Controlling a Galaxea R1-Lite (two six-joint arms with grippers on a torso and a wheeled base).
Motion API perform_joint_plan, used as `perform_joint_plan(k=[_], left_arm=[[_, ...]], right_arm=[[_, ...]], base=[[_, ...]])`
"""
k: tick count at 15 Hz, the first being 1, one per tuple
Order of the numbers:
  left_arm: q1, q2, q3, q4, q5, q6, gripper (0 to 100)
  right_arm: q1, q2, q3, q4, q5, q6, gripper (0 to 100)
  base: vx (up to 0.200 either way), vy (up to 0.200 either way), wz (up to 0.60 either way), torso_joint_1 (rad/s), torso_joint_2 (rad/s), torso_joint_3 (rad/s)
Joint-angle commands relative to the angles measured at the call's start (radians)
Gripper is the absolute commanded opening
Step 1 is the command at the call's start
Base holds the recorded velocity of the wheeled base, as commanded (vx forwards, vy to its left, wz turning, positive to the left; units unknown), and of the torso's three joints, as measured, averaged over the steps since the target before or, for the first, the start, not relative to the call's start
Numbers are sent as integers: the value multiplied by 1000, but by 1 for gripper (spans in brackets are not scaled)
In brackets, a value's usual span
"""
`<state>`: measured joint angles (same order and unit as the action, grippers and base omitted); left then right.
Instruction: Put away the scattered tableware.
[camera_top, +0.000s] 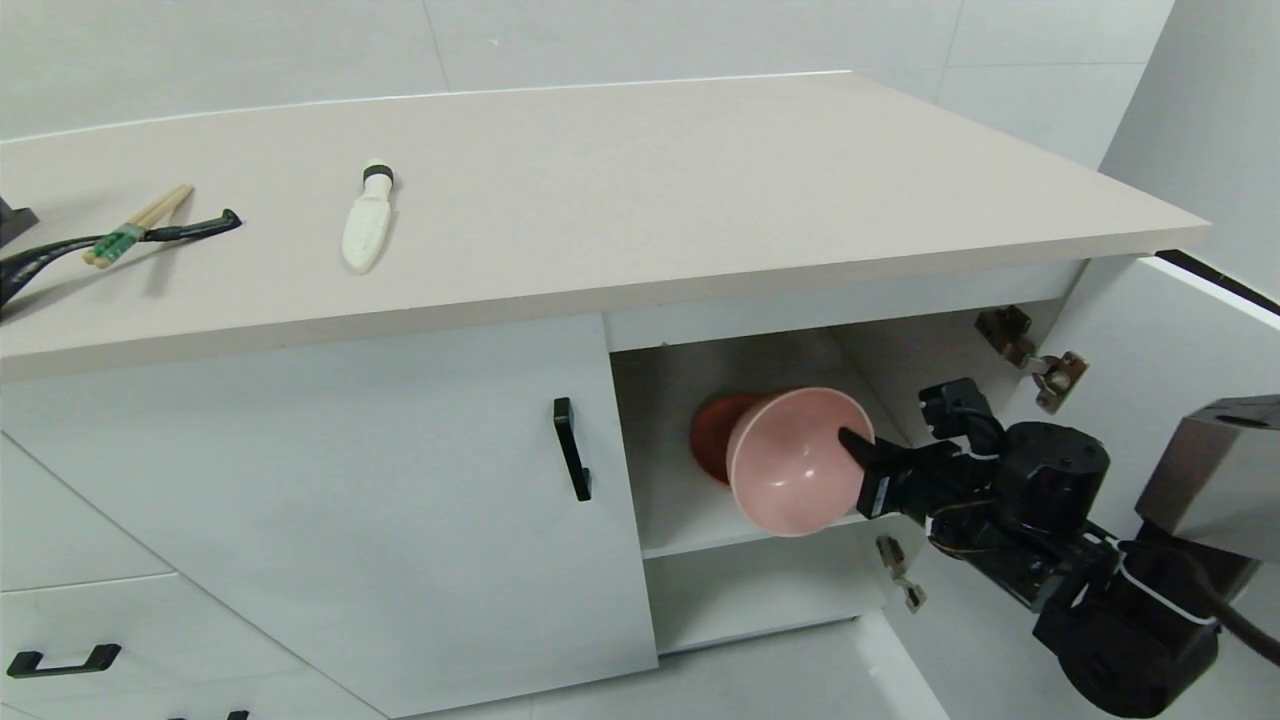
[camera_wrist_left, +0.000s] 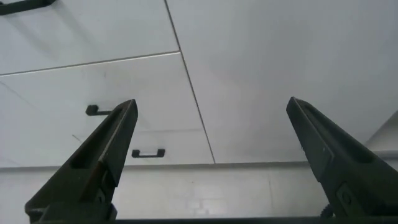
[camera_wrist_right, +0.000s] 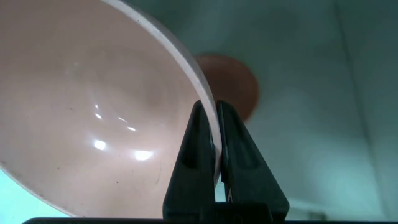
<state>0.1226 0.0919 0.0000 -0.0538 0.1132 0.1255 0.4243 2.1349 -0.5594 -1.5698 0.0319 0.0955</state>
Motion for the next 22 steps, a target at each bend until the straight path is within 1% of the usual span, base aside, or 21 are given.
perform_joint_plan(k=[1,2,3,4,5,6,7,8,9,10,11,12,13,14,15,16,17,18,19,21,22], left_arm=[[3,5,0,5,-38,-4,100],[0,5,0,8,-194,-15,100],[0,5,0,8,-300,-52,100],[0,5,0,6,-329,-103,100],[0,5,0,5,-329,-106,100],[0,5,0,5,-314,-89,100],[0,5,0,6,-236,-60,100],[0,5,0,9,-132,-24,100],[0,5,0,31,-95,-37,100],[0,5,0,54,-99,-38,100],[-8,5,0,55,-99,-41,100],[-58,2,0,57,-99,-47,100],[-136,-8,0,57,-99,-50,100],[-176,-14,-2,57,-99,-64,100],[-176,-14,-2,57,-99,-64,100],[-169,-21,-2,57,-101,-49,100],[-156,-34,-2,57,-101,-32,100],[-136,-67,0,55,-110,-20,100],[-130,-86,0,55,-116,-18,100],[-126,-92,0,54,-116,-15,100],[-126,-92,0,52,-118,-12,100]], right_arm=[[-1,94,-70,-1,8,0,0],[-1,120,-109,1,8,0,0],[-1,123,-126,20,8,0,0],[-2,119,-145,48,8,0,0],[-2,119,-145,48,8,0,0],[-2,108,-152,57,6,-2,0],[-5,106,-154,70,6,-2,0],[-5,108,-155,80,6,-2,0],[-7,109,-163,80,5,-3,0],[-12,109,-169,82,5,-3,0],[-16,105,-182,83,5,-3,0],[-32,92,-195,88,5,-5,0],[-45,82,-218,122,6,-7,0],[-50,79,-234,151,6,-7,0],[-50,79,-234,151,6,-7,0],[-55,76,-241,197,13,-7,0],[-55,76,-246,214,13,-7,0],[-56,82,-271,240,14,-7,0],[-56,86,-300,263,14,-7,0],[-56,96,-376,355,16,-13,0],[-55,112,-412,378,19,-36,0]], base=[[0,0,0,0,0,0],[0,0,0,0,0,0],[0,0,0,0,0,0],[0,0,0,0,0,0],[0,0,0,0,0,0],[0,0,0,0,0,0],[0,0,0,0,0,0],[0,0,0,0,0,0],[0,0,0,0,0,0],[0,0,0,0,0,0],[0,0,0,0,0,0],[0,0,0,0,0,0],[0,0,0,0,0,0],[0,0,0,0,0,0],[0,0,0,0,0,0],[0,0,0,0,0,0],[0,0,0,0,0,0],[0,0,0,0,0,0],[0,0,0,0,0,0],[0,0,0,0,0,0],[0,0,0,0,0,0]])
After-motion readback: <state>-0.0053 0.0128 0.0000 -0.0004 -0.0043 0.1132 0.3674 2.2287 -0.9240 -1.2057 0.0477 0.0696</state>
